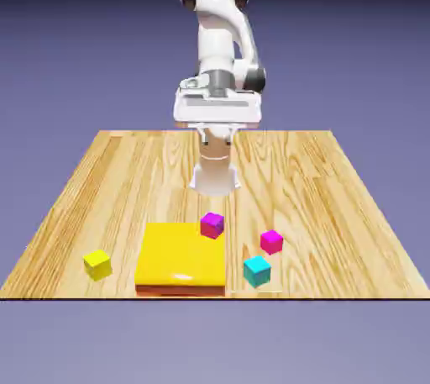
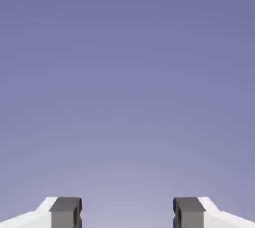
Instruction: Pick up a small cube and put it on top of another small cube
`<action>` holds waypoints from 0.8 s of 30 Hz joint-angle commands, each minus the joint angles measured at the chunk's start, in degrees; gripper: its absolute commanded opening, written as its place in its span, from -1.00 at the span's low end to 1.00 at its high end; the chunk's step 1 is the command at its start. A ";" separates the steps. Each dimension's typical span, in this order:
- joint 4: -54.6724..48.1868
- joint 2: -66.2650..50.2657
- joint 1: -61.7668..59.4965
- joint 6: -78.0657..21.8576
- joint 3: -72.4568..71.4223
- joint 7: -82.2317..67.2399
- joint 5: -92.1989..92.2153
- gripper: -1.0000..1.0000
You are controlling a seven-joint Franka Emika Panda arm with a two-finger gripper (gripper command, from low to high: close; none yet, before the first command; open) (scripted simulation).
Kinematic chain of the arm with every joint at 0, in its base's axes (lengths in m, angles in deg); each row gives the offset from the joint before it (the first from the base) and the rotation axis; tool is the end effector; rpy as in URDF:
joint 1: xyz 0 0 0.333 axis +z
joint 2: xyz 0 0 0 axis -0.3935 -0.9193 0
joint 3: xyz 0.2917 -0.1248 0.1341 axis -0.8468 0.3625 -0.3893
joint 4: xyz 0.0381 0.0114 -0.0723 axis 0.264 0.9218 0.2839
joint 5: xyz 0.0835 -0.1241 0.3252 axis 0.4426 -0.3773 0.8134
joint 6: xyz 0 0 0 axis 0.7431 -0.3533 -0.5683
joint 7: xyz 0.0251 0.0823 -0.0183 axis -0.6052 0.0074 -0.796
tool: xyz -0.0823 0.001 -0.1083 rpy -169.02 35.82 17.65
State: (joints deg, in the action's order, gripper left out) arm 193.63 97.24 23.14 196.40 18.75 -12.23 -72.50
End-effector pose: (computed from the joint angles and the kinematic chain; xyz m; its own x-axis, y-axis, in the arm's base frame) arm 0.3774 -0.0065 0.4772 0.5171 -0.6976 0.4960 -0.5060 -0.7165 -0.4803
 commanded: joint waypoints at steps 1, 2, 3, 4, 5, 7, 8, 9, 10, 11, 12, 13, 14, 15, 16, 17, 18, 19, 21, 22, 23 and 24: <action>-1.20 -2.08 -0.60 -0.78 0.66 0.33 0.49 0.00; -2.40 -4.16 -1.20 -1.56 1.32 0.65 0.99 0.00; -3.60 -6.23 -1.79 -2.34 1.98 0.98 1.48 0.00; -4.80 -8.31 -2.39 -3.11 2.64 1.31 1.97 0.00; -6.00 -10.39 -2.99 -3.89 3.30 1.64 2.47 0.00; -8.40 -14.54 -4.18 -5.45 4.62 2.29 3.45 0.00; -9.60 -16.61 -4.78 -6.23 5.28 2.62 3.95 0.00; -10.80 -18.69 -5.38 -7.01 5.93 2.94 4.44 0.00; -12.00 -20.77 -5.98 -7.79 6.59 3.27 4.93 0.00; -13.20 -22.84 -6.57 -8.56 7.25 3.60 5.43 0.00; -14.40 -24.92 -7.17 -9.34 7.91 3.93 5.92 0.00; -15.61 -27.00 -7.77 -10.12 8.57 4.25 6.41 0.00; -16.81 -29.07 -8.37 -10.90 9.23 4.58 6.91 0.00; -18.01 -31.15 -8.97 -11.68 9.89 4.91 7.40 0.00; -19.21 -33.23 -9.56 -12.46 10.55 5.23 7.89 0.00; -20.41 -35.30 -10.16 -13.23 11.21 5.56 8.39 0.00; -21.61 -37.38 -10.76 -14.01 11.87 5.89 8.88 0.00; -22.81 -39.46 -11.36 -14.79 12.53 6.22 9.37 0.00; -25.21 -43.61 -12.55 -16.35 13.85 6.87 10.36 0.00; -26.41 -45.69 -13.15 -17.13 14.51 7.20 10.85 0.00; -27.61 -47.76 -13.75 -17.91 15.16 7.52 11.35 0.00; -28.81 -49.84 -14.34 -18.68 15.82 7.85 11.84 0.00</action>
State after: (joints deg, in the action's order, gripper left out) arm 164.82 47.41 8.79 177.72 34.57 -4.38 -60.66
